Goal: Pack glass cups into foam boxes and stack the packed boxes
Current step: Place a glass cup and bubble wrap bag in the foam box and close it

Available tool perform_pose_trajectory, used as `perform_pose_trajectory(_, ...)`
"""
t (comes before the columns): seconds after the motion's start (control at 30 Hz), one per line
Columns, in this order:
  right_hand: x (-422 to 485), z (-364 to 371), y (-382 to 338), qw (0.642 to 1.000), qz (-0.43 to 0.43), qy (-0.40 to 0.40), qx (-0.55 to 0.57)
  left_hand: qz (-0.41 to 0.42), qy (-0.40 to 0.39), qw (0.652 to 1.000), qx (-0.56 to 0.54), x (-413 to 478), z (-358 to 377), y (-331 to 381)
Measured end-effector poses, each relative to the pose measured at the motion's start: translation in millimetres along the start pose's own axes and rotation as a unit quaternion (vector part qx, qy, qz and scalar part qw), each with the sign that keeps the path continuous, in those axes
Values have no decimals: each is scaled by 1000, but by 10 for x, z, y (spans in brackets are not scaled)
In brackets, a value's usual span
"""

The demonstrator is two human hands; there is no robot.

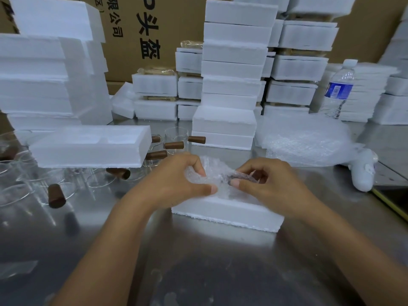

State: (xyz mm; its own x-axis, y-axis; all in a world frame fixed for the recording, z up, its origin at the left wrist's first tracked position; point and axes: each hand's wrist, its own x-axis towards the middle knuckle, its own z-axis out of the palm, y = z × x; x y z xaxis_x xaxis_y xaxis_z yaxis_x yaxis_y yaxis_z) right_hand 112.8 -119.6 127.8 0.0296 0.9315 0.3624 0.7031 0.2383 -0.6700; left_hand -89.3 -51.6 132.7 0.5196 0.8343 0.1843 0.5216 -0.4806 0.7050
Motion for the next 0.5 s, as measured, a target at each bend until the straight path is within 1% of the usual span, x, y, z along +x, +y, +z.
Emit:
perform_pose_trajectory(0.13, 7, -14, 4, 1000, 4, 3, 20, -20, -15, 999, 27, 10, 4, -22)
perform_pose_trajectory(0.2, 13, -27, 9, 997, 20, 45, 56, -9, -27, 1000, -12, -15, -29, 40)
perform_pose_trajectory(0.23, 25, -41, 17, 994, 30, 82, 70, 3, -7, 999, -47, -29, -49, 84)
perform_pose_trajectory(0.27, 36, -62, 33, 989, 39, 124, 72, 17, 39, 996, -76, -37, -63, 116)
perform_pose_trajectory(0.3, 51, -85, 57, 984, 51, 159, 59, 32, 112, 989, -91, -37, -79, 132)
perform_pose_trajectory(0.33, 64, -106, 82, 980, 67, 182, 36, 45, 203, 975, -79, -31, -102, 133)
perform_pose_trajectory(0.37, 76, -128, 122, 978, 87, 191, 5, 54, 293, 953, -43, -28, -126, 126)
perform_pose_trajectory(0.4, 82, -145, 166, 975, 112, 187, -32, 50, 371, 927, 5, -26, -148, 105)
perform_pose_trajectory(0.43, 83, -154, 209, 973, 140, 171, -73, 27, 428, 901, 55, -27, -161, 76)
perform_pose_trajectory(0.47, 82, -157, 248, 969, 166, 146, -111, -9, 459, 882, 105, -31, -171, 44)
perform_pose_trajectory(0.5, 77, -160, 275, 965, 190, 123, -133, -48, 463, 872, 151, -27, -170, 6)
